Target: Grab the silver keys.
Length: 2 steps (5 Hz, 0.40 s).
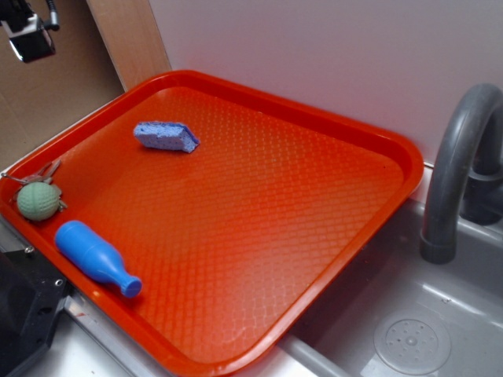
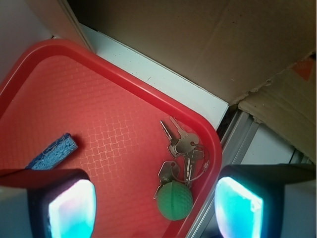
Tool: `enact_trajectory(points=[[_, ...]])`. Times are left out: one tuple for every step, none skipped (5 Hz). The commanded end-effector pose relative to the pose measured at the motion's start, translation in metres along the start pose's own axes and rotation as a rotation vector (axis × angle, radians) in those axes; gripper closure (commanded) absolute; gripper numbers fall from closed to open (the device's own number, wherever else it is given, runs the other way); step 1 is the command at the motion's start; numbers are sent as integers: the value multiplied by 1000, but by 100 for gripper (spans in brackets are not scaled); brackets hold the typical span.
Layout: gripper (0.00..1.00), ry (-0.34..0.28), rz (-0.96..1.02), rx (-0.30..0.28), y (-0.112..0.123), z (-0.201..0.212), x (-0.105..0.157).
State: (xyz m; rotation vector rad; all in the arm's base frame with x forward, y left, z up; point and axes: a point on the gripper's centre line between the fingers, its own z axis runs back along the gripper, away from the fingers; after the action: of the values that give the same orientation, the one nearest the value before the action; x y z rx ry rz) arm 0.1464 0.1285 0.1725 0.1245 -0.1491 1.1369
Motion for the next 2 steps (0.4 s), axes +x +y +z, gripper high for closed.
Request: enact_trajectory(points=[[0, 57, 90, 72, 28, -45, -5], [0, 94, 165, 73, 47, -72, -10]])
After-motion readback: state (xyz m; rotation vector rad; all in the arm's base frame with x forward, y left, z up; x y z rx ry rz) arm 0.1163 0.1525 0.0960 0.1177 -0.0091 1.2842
